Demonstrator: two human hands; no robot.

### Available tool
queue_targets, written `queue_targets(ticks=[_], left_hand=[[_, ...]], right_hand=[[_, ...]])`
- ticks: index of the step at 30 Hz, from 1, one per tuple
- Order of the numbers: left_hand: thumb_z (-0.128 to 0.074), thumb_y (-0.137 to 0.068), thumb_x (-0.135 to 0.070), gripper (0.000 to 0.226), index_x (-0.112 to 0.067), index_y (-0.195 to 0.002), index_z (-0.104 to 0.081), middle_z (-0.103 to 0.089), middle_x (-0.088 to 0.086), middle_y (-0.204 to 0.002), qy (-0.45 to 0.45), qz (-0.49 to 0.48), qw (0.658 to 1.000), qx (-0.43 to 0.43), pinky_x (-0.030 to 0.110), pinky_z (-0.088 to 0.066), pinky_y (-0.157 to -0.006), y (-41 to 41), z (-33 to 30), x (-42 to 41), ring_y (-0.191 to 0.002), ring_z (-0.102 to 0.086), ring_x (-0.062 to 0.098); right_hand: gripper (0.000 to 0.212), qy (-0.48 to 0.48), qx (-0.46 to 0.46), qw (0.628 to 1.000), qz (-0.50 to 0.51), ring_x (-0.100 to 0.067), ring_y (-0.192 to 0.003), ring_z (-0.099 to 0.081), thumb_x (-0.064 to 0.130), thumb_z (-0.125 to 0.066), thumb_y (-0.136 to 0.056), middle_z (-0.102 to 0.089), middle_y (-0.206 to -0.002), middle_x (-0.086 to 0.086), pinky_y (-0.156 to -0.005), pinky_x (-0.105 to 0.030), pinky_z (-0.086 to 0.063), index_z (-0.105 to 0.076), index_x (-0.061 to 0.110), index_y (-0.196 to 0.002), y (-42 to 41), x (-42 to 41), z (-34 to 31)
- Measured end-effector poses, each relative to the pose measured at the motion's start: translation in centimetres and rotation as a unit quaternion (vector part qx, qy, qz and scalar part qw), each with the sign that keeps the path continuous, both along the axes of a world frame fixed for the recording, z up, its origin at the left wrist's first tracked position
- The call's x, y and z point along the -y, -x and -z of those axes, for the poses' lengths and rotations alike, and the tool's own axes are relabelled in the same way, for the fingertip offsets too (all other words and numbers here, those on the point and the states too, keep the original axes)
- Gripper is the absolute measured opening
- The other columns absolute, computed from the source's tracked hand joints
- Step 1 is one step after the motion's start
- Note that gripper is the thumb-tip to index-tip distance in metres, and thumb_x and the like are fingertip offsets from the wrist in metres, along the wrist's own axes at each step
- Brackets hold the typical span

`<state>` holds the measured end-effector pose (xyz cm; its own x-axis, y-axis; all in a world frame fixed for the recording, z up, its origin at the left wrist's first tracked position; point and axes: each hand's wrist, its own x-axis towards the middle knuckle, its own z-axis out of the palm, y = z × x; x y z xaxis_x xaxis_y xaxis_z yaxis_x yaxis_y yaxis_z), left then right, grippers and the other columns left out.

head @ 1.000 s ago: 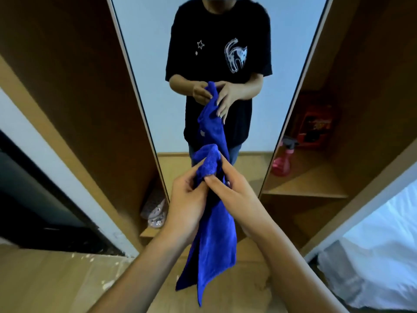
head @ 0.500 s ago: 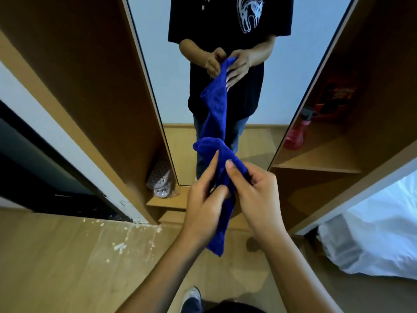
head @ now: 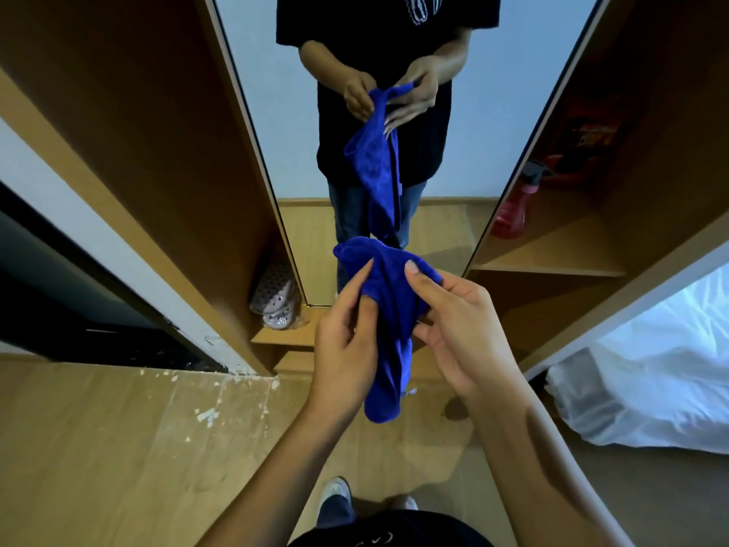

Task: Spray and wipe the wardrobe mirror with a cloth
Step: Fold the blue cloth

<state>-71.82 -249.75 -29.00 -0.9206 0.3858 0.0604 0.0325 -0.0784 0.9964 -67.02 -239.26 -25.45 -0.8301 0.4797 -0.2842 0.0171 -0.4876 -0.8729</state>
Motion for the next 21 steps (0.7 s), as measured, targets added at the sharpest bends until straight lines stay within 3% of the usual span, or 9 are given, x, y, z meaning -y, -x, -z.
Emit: queue_targets(ticks=[2,4,7,10,13,15,18,21], left_hand=[[-0.04,-0.102,-0.012,0.033,-0.025,-0.126,-0.06,-0.069,-0.009,-0.114,-0.013,-0.002,1.0,0.002,0.046,-0.052,-0.092,0.1,0.1,0.2,-0.109,-0.064,0.014],[-0.041,-0.103,-0.012,0.03,-0.022,-0.119,-0.064,-0.069,-0.005,-0.112,-0.039,-0.008,0.999,0.023,0.042,-0.05,-0.087,0.3,0.0,0.5,-0.106,-0.063,0.014],[-0.04,-0.103,-0.012,0.028,-0.015,-0.113,-0.065,-0.068,-0.004,-0.105,-0.049,-0.021,0.998,0.042,0.029,-0.046,-0.075,1.2,-0.1,1.2,-0.095,-0.062,0.01],[-0.04,-0.103,-0.013,0.028,-0.017,-0.114,-0.065,-0.068,0.001,-0.104,-0.041,-0.028,0.999,0.022,0.037,-0.046,-0.077,2.1,-0.3,1.7,-0.094,-0.062,0.014],[-0.041,-0.102,-0.011,0.034,-0.033,-0.119,-0.061,-0.06,0.001,-0.082,-0.018,-0.034,0.999,-0.009,0.036,-0.045,-0.065,2.6,-0.6,1.8,-0.07,-0.053,0.012],[-0.041,-0.099,-0.004,0.036,-0.032,-0.111,-0.06,-0.056,0.006,-0.076,-0.001,-0.027,0.998,-0.049,0.037,-0.041,-0.059,2.7,-1.0,1.7,-0.064,-0.048,0.015],[-0.04,-0.094,0.001,0.034,-0.02,-0.086,-0.066,-0.062,-0.007,-0.074,0.02,-0.025,0.998,-0.048,0.039,-0.046,-0.064,2.7,-1.3,1.2,-0.067,-0.054,0.009],[-0.047,-0.089,-0.017,0.026,-0.023,-0.085,-0.072,-0.07,0.001,-0.091,0.026,-0.022,0.999,0.003,0.056,-0.052,-0.085,2.7,-1.3,1.1,-0.088,-0.064,0.02]], right_hand=[[0.024,-0.034,0.003,0.999,0.017,-0.04,-0.1,-0.068,0.016,-0.059,-0.095,-0.067,-0.105,-0.031,-0.082,-0.052,-0.058,-0.069,-0.003,-0.104,-0.1,-0.1,0.2],[0.019,-0.097,0.006,0.995,0.033,-0.048,-0.101,-0.063,0.017,-0.063,-0.093,-0.067,-0.099,-0.032,-0.085,-0.066,-0.05,-0.072,0.001,-0.098,-0.1,-0.2,0.5],[0.008,-0.173,0.007,0.984,0.033,-0.035,-0.09,-0.071,0.015,-0.07,-0.086,-0.074,-0.088,-0.015,-0.083,-0.055,-0.056,-0.073,0.008,-0.091,-0.2,-0.8,0.5],[0.008,-0.219,0.011,0.976,0.015,-0.028,-0.08,-0.072,0.014,-0.077,-0.08,-0.074,-0.081,-0.012,-0.072,-0.042,-0.057,-0.072,0.01,-0.085,0.1,-1.3,0.3],[0.016,-0.248,0.024,0.968,0.014,-0.032,-0.083,-0.071,0.011,-0.082,-0.074,-0.073,-0.082,-0.014,-0.076,-0.048,-0.059,-0.068,0.009,-0.083,0.8,-1.3,0.3],[0.023,-0.273,0.03,0.962,0.008,-0.032,-0.085,-0.071,0.015,-0.085,-0.071,-0.074,-0.082,-0.011,-0.079,-0.054,-0.057,-0.066,0.011,-0.083,1.1,-1.3,0.2],[0.029,-0.268,0.043,0.962,-0.026,-0.03,-0.088,-0.072,0.022,-0.085,-0.071,-0.075,-0.084,-0.01,-0.084,-0.055,-0.055,-0.068,0.011,-0.092,1.2,-1.1,-0.5],[0.019,-0.175,0.038,0.98,-0.091,-0.028,-0.095,-0.071,0.016,-0.07,-0.086,-0.075,-0.092,-0.015,-0.092,-0.054,-0.053,-0.071,0.004,-0.101,1.0,-0.9,-1.6]])
